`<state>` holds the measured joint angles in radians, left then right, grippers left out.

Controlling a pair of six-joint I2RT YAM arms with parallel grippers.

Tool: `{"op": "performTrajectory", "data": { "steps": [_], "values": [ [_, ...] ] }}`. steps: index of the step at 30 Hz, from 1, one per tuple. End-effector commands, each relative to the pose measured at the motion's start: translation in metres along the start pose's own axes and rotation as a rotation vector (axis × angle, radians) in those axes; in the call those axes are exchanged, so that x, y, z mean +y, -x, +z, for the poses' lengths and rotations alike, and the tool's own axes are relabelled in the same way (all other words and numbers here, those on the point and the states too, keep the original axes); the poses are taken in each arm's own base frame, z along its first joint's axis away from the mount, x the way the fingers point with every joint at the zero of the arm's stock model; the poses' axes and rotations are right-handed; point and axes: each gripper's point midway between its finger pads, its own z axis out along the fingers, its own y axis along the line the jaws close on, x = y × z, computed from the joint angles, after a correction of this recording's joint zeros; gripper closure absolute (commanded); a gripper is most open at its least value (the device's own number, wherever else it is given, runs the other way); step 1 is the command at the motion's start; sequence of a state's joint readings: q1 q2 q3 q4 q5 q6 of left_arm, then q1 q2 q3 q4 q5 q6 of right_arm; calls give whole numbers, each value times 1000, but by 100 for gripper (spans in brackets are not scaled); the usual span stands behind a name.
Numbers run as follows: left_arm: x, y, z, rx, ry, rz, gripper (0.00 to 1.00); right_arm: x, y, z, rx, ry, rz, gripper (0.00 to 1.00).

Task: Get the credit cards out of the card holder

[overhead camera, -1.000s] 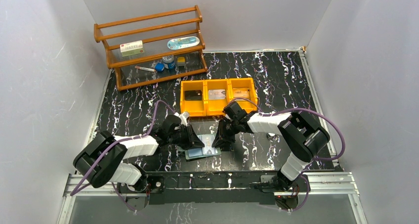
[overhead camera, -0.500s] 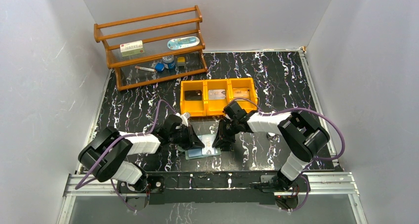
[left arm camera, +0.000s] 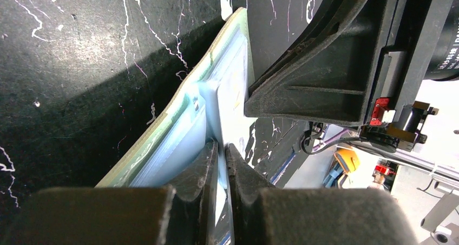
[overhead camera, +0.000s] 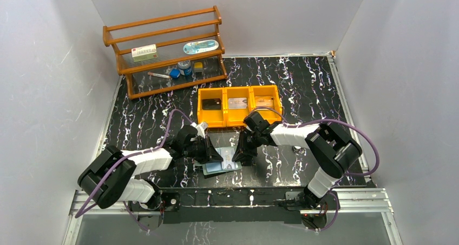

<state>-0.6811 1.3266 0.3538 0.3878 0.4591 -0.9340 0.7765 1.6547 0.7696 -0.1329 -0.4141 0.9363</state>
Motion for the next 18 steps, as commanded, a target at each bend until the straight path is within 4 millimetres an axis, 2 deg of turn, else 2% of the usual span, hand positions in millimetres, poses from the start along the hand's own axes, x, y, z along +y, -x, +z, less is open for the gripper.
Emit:
{"op": "performTrajectory", "data": {
  "steps": [1,7,13,18],
  "values": [
    [-61,6,-15,16,-231,93,100,-16,13,11,-87,-92,-24,87],
    [-56,6,-17,17,-221,84,100,-17,14,9,-97,-96,-16,87],
    [-47,7,-21,17,-181,89,100,-14,17,6,-116,-89,-20,96],
    [-44,7,-22,17,-171,86,100,-14,17,7,-107,-87,-18,97]
  ]
}}
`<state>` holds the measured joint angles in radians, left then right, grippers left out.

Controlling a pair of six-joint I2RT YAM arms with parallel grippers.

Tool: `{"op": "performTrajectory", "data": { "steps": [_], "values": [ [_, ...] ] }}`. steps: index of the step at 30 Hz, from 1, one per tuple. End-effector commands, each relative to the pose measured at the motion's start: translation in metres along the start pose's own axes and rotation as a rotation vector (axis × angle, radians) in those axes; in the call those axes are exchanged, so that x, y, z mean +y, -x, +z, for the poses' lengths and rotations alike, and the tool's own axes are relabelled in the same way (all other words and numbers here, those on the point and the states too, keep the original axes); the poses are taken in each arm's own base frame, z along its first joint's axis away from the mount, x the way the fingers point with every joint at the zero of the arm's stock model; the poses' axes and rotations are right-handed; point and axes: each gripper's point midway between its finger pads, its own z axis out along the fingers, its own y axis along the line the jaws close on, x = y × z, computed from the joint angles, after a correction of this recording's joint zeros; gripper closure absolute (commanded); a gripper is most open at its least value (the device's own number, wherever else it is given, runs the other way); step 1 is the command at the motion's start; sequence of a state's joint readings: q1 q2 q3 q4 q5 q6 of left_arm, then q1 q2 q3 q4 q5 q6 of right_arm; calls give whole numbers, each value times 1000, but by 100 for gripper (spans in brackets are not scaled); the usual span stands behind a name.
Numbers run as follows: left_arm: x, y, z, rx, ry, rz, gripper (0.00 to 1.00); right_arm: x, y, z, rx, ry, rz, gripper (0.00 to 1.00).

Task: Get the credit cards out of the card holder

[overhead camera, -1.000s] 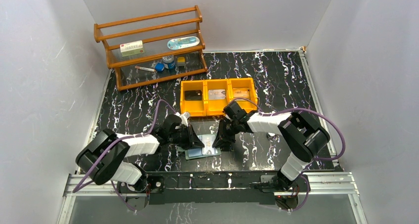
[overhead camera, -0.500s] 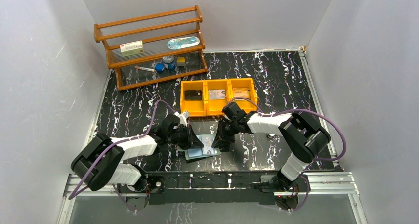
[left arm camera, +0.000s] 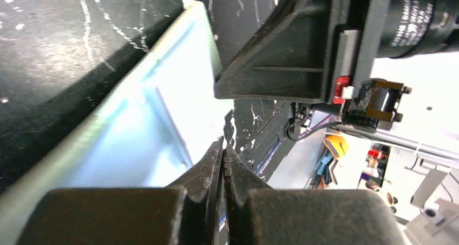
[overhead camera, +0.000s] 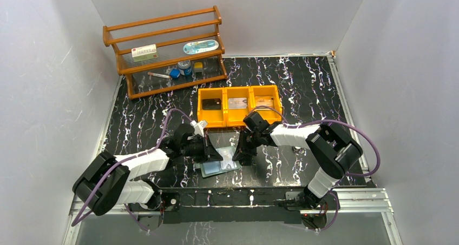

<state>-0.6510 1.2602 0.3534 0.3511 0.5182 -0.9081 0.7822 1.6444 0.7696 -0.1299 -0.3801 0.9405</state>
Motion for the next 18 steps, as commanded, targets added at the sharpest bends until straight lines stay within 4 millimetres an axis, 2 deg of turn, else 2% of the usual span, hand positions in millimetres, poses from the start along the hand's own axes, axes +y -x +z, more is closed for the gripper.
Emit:
{"op": "performTrajectory", "data": {
  "steps": [1,6,8,14,18],
  "values": [
    [-33,6,-8,11,-118,62,100,-14,12,8,-76,-77,-11,97],
    [-32,7,-6,11,-112,50,100,-10,12,9,-70,-52,-17,97],
    [-24,10,-4,4,-58,30,100,-9,11,11,-64,-49,-13,96],
    [2,10,-6,-2,99,-18,78,-12,10,12,-57,-57,-8,95],
    [12,3,-4,25,133,-50,77,-14,9,14,-50,-64,-4,95]
  ]
}}
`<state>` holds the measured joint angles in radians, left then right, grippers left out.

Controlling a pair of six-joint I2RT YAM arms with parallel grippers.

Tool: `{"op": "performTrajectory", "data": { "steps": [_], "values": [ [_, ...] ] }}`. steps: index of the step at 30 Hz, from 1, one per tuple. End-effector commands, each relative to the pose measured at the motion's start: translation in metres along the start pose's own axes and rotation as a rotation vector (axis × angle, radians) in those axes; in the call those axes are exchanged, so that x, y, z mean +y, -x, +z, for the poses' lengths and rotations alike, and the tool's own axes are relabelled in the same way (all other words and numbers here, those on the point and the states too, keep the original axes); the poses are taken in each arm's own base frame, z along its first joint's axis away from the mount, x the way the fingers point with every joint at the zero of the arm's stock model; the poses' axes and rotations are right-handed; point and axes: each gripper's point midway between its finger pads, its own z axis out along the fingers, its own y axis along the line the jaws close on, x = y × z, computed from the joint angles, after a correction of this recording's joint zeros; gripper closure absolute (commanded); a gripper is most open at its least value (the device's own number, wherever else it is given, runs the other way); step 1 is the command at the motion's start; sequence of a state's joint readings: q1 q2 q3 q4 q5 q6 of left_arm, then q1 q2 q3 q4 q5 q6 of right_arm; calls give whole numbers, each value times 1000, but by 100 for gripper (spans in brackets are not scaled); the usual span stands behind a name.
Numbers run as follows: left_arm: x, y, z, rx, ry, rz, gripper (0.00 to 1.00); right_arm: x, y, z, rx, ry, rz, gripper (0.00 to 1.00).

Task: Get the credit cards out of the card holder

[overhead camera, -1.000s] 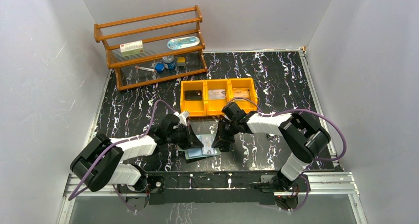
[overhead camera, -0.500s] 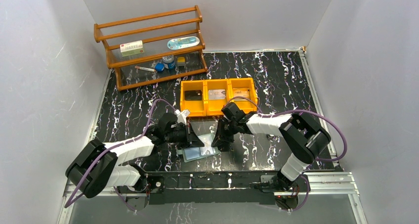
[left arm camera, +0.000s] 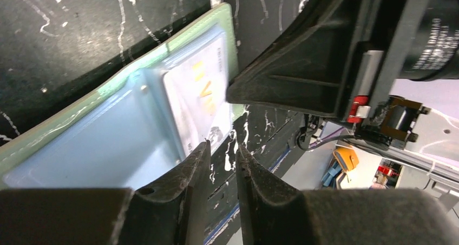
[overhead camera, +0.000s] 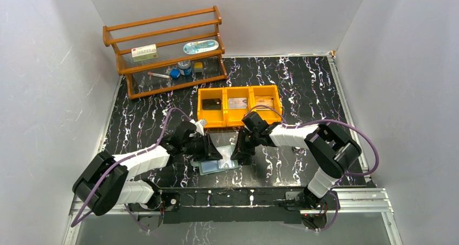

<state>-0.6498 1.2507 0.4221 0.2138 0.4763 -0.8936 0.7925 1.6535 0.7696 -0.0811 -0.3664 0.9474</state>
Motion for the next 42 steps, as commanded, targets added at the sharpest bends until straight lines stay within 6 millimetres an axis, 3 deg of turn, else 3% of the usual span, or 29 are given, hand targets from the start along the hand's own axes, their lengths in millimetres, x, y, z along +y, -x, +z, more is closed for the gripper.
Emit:
{"op": "performTrajectory", "data": {
  "steps": [1,16,24,32,42],
  "values": [
    [14,-6,0,33,72,-43,77,-22,4,9,-24,-88,15,95],
    [37,-11,-1,8,159,-82,78,-26,1,11,-15,-98,25,95],
    [26,-10,11,30,77,-95,91,-25,1,12,-14,-92,25,95],
    [15,-12,19,54,-8,-123,86,-23,-1,14,0,-72,26,95],
    [-8,8,20,-32,-108,-146,83,-17,-7,12,18,-52,6,96]
  ]
}}
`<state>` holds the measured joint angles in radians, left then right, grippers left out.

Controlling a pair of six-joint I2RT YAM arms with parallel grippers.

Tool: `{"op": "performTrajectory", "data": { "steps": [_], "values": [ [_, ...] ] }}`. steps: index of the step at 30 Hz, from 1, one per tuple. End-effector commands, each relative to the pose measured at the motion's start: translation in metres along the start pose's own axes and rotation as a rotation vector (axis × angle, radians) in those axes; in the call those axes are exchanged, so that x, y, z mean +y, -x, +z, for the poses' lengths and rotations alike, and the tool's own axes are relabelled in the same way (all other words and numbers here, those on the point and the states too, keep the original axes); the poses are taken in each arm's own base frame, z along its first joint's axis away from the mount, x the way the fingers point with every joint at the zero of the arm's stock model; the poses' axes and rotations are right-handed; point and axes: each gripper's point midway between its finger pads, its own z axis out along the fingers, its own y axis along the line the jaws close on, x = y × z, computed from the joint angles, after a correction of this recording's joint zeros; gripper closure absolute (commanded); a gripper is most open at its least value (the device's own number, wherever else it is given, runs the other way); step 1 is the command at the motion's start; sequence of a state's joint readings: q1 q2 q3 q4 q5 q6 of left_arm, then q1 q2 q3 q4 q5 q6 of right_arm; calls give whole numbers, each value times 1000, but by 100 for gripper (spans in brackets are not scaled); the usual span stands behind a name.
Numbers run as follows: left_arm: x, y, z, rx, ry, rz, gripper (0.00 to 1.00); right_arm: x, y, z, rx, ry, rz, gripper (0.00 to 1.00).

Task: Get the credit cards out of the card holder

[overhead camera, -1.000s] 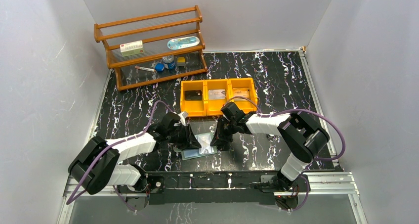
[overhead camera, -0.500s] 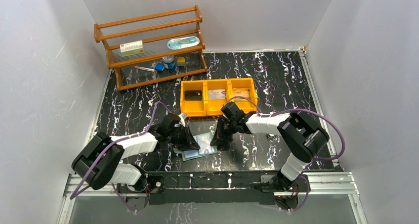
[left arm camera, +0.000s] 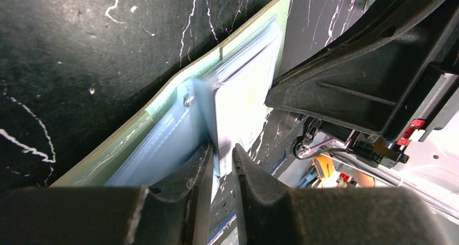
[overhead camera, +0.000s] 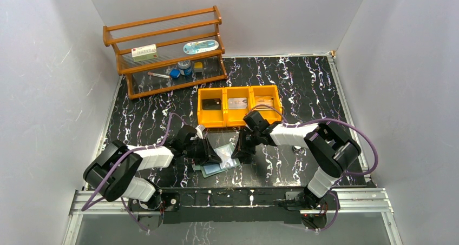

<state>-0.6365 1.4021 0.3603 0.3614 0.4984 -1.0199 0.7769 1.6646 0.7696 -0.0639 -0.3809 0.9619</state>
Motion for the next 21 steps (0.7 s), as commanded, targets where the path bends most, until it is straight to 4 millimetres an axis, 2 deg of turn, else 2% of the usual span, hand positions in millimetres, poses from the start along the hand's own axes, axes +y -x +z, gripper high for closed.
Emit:
{"op": "performTrajectory", "data": {
  "steps": [1,7,11,14,17,21],
  "values": [
    [-39,15,-1,-70,-158,15,84,-16,-12,11,19,-63,-22,96],
    [-40,21,-2,-102,-146,22,92,-7,-21,9,42,-27,-53,97],
    [-50,20,-3,-74,-171,65,78,1,-25,9,65,5,-69,98],
    [-49,18,1,-40,-156,67,75,4,-26,10,69,11,-76,98],
    [-38,19,5,-33,-81,68,81,5,-27,10,74,17,-81,98],
    [-25,24,4,-58,14,73,99,2,-26,8,64,2,-79,98]
  ]
}}
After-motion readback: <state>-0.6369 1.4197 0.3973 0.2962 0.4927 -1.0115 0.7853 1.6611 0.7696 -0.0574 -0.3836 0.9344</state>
